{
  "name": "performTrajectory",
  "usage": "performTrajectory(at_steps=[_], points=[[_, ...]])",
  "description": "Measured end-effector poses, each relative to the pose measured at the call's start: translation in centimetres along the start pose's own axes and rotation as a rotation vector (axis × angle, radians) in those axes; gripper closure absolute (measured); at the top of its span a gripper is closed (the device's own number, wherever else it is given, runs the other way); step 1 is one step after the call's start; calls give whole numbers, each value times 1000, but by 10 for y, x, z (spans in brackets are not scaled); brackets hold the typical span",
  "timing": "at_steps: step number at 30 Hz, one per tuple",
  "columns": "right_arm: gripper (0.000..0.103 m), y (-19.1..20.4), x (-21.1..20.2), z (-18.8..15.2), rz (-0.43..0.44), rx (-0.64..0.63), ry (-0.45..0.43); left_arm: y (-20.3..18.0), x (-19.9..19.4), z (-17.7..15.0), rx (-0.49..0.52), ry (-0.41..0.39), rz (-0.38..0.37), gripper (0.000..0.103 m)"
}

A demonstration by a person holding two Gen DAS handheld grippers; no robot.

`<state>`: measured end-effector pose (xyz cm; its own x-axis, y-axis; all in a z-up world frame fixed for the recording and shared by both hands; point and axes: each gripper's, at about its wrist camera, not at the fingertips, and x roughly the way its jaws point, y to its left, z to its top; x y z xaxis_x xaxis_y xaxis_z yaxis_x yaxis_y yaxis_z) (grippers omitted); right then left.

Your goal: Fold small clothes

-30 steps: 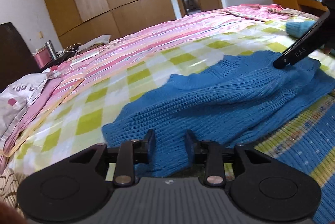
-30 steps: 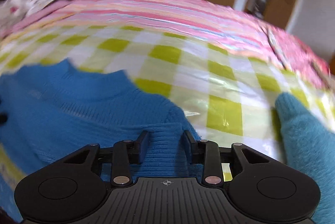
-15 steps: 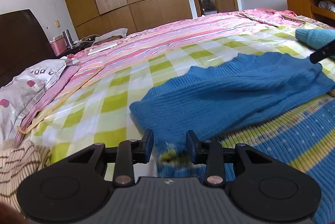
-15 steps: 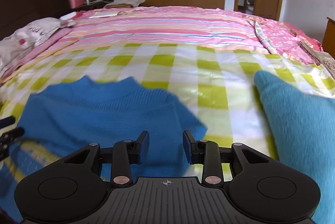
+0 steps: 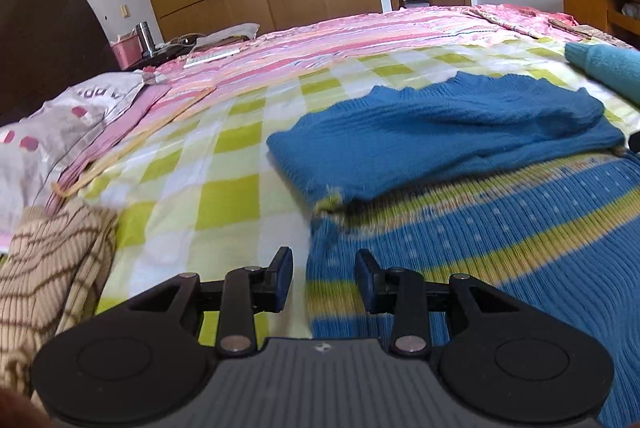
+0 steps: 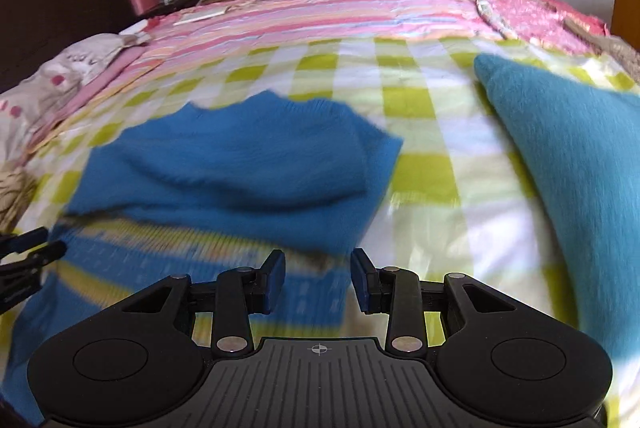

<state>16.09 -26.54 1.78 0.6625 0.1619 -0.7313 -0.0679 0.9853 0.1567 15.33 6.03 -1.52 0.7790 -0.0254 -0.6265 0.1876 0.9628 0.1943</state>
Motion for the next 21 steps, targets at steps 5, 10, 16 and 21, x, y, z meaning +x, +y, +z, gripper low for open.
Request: performTrajectory(at_steps=[5, 10, 16, 21], points=[[67, 0, -17, -31, 44, 53, 38, -2, -18, -19, -16, 32, -15, 62], [66, 2, -30, -62, 63, 73, 79, -1, -32, -34, -40, 46, 0, 60], [66, 2, -50, -86, 107, 97, 86, 2, -49, -45, -65, 64, -11, 59], [66, 4, -61, -99, 130, 104, 89, -2, -60, -51, -65, 74, -22, 59]])
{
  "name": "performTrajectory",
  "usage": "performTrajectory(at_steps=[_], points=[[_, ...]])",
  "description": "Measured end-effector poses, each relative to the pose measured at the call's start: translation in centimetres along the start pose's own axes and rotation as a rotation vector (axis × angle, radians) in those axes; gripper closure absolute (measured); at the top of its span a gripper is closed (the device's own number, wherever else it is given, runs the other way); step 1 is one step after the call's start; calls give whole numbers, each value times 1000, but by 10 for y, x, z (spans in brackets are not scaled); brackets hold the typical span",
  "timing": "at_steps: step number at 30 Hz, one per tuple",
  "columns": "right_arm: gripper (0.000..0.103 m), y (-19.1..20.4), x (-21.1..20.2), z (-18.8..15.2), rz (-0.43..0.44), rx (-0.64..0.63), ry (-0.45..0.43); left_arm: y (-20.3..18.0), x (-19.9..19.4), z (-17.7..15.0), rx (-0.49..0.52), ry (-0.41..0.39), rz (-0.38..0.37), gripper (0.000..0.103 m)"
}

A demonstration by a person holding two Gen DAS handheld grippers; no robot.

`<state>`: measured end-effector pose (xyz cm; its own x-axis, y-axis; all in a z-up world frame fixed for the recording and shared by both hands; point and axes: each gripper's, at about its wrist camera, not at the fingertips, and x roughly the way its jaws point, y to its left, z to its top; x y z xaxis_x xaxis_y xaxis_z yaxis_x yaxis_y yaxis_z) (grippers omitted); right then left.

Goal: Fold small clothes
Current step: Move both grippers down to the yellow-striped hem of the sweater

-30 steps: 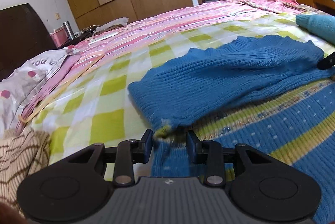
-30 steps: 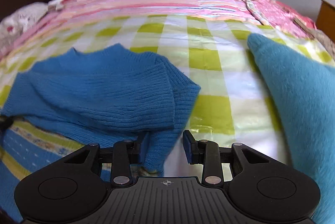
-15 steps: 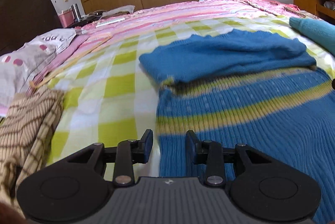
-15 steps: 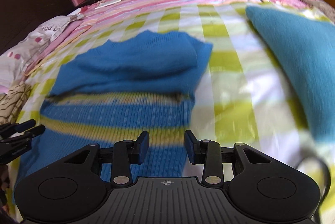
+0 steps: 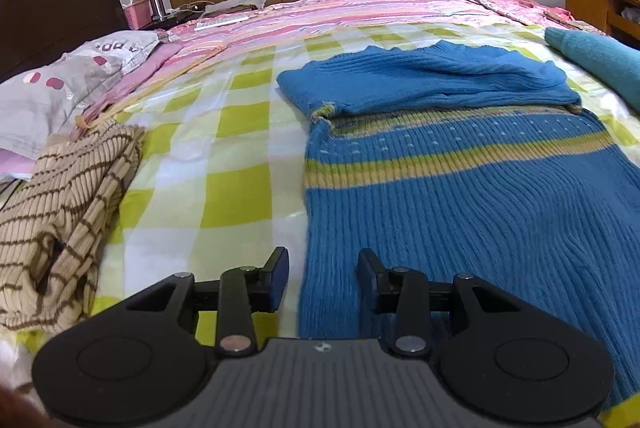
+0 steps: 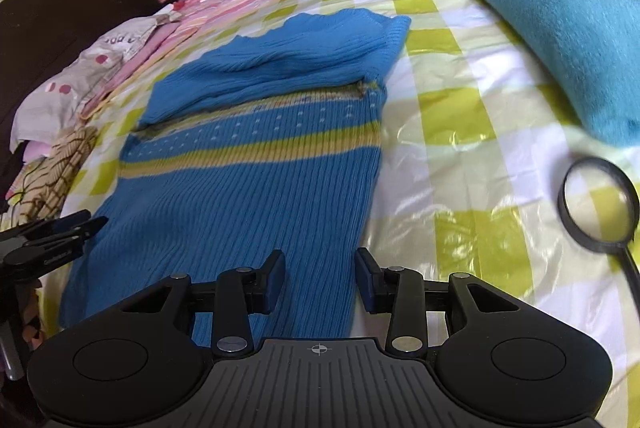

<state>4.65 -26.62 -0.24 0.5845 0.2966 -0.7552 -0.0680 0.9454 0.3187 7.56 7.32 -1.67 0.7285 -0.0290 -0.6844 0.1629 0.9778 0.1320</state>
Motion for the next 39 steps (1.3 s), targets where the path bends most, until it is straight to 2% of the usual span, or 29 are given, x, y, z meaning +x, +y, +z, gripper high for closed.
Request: performTrajectory(at_steps=[14, 21, 25, 29, 33, 39], points=[[66, 1, -14, -24, 47, 36, 15, -4, -16, -12, 7, 16, -16, 59], [64, 0, -16, -31, 114, 70, 27, 1, -24, -19, -52, 44, -79, 60], [66, -4, -16, -34, 157, 103, 23, 6, -28, -22, -107, 62, -119, 65], [71, -5, -15, -37, 198, 120, 26, 2, -31, -26, -108, 73, -132, 72], [78, -7, -13, -37, 209, 138, 23, 2, -32, -26, -118, 75, -125, 72], [76, -7, -14, -42, 208, 134, 27, 2, -36, -31, -98, 90, -108, 71]])
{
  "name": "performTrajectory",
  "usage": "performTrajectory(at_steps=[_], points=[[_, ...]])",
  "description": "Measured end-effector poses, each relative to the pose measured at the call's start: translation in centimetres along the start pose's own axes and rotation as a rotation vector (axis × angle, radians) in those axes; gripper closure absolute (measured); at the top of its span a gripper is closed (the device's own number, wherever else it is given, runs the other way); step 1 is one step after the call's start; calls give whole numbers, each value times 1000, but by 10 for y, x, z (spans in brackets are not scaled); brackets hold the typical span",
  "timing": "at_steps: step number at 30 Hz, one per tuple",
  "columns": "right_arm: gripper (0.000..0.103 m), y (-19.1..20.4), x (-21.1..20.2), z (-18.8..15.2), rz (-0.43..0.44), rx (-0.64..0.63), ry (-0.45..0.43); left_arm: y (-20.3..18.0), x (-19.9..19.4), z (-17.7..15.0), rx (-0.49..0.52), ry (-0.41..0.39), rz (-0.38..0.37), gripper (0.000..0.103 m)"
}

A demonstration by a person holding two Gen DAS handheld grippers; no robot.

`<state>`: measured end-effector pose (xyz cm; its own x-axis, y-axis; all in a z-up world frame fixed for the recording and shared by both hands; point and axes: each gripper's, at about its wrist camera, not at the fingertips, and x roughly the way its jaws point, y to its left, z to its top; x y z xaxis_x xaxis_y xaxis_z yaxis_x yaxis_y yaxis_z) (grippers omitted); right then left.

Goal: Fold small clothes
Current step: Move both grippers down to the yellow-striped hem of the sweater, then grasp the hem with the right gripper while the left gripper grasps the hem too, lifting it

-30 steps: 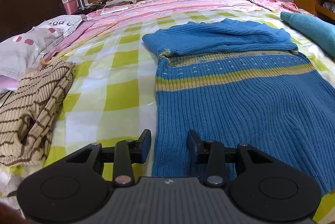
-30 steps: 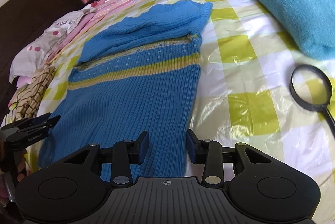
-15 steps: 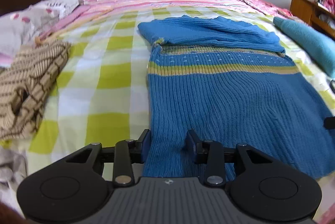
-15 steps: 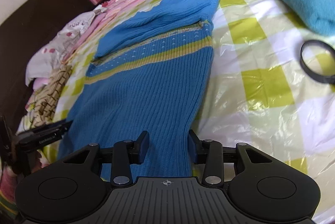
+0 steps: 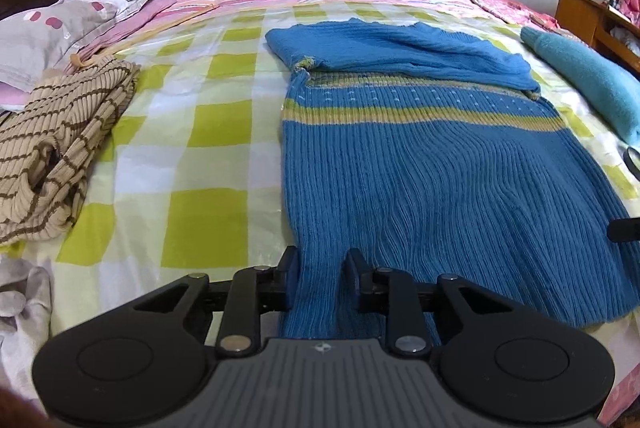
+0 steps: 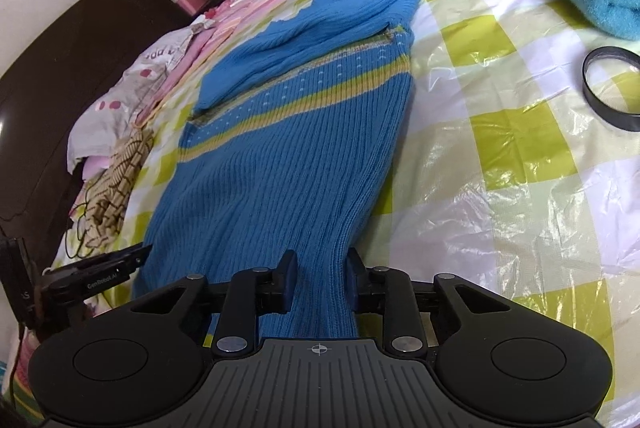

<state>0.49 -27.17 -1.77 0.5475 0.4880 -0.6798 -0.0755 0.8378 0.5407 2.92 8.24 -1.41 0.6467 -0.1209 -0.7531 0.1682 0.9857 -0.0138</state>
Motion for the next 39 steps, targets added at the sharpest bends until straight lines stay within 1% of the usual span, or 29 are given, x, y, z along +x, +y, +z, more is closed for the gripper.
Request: performTrajectory(at_steps=[4, 5, 6, 7, 8, 9, 14, 17, 21, 25, 29, 33, 36, 39], points=[[76, -1, 2, 1, 11, 18, 3, -1, -2, 0, 6, 17, -7, 71], [77, -2, 2, 1, 14, 24, 3, 0, -2, 1, 2, 20, -11, 73], [78, -2, 2, 1, 17, 31, 5, 1, -2, 1, -6, 22, -18, 80], [80, -3, 3, 2, 24, 41, 8, 2, -3, 2, -15, 23, -26, 84], [86, -4, 3, 3, 33, 52, 9, 3, -3, 3, -22, 22, -30, 86], [88, -5, 2, 3, 43, 62, 9, 3, -4, 3, -26, 20, -37, 87], [92, -1, -2, 7, 82, 82, -25, 6, -9, 8, -60, -4, -90, 88], [93, 1, -6, 10, 125, 121, -58, 11, -10, 14, -116, -17, -137, 89], [94, 2, -11, 21, 207, 199, -122, 19, -11, 27, -204, -53, -203, 89], [95, 6, -17, 43, 300, 256, -221, 27, -9, 52, -285, -121, -268, 89], [95, 8, -14, 77, 349, 275, -300, 34, 1, 88, -348, -203, -322, 89], [96, 5, -1, 114, 364, 299, -348, 38, 19, 124, -374, -259, -332, 89], [96, -3, 11, 143, 362, 335, -381, 43, 36, 148, -399, -276, -333, 89], [96, -17, 23, 165, 345, 383, -406, 45, 58, 168, -414, -276, -315, 89]])
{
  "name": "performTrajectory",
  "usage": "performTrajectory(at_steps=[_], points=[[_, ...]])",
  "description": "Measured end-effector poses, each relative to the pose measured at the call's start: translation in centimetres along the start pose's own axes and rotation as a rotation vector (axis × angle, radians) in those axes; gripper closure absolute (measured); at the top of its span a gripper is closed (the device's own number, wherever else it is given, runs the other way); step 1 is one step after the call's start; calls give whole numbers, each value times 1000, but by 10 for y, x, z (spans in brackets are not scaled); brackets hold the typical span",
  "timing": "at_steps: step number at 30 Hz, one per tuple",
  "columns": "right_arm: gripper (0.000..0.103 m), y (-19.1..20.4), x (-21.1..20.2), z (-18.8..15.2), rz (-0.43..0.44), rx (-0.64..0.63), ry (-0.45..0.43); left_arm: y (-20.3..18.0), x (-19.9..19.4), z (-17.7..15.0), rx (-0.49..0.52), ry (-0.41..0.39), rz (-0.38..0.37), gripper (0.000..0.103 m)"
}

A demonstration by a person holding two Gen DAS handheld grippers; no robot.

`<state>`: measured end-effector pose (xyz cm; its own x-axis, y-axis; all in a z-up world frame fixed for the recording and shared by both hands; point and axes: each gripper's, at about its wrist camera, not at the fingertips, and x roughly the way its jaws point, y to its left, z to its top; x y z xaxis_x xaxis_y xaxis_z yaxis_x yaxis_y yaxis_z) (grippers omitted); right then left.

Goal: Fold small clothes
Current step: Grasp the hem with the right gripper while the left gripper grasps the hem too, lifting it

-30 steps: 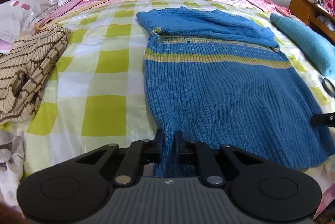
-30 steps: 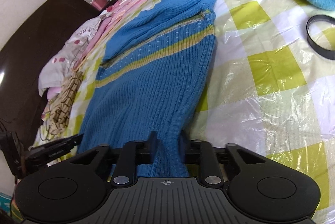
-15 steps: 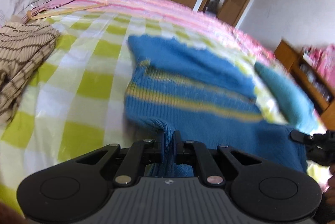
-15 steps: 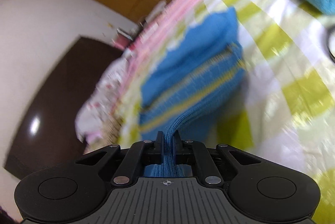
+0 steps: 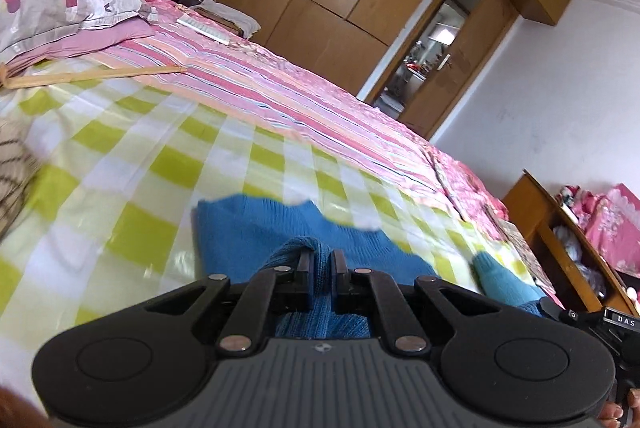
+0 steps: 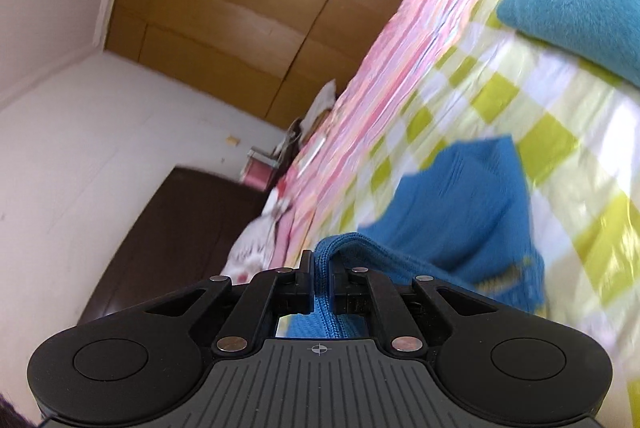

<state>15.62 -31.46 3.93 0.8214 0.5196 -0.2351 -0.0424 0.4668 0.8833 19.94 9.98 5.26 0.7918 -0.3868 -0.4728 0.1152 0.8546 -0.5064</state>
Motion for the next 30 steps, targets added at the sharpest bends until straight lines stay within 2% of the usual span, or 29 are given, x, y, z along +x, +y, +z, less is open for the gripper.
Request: performTrajectory(at_steps=[6, 10, 15, 18, 20, 25, 27, 30], points=[[96, -24, 39, 28, -62, 47, -18, 9, 50, 9, -17, 33, 42, 89], [95, -36, 62, 38, -114, 58, -6, 23, 72, 11, -73, 61, 60, 89], [92, -42, 83, 41, -174, 34, 25, 43, 89, 11, -175, 91, 95, 89], [91, -44, 88, 44, -182, 38, 30, 44, 90, 12, -174, 81, 101, 89], [85, -45, 89, 45, -178, 41, 40, 41, 87, 14, -171, 63, 99, 89], [81, -40, 85, 45, -168, 21, 57, 36, 72, 20, -138, -4, 125, 88], [78, -34, 81, 42, -169, -21, 69, 30, 58, 18, -78, -29, 134, 87], [76, -23, 76, 32, -220, -157, 109, 21, 38, 6, 59, -41, 170, 82]])
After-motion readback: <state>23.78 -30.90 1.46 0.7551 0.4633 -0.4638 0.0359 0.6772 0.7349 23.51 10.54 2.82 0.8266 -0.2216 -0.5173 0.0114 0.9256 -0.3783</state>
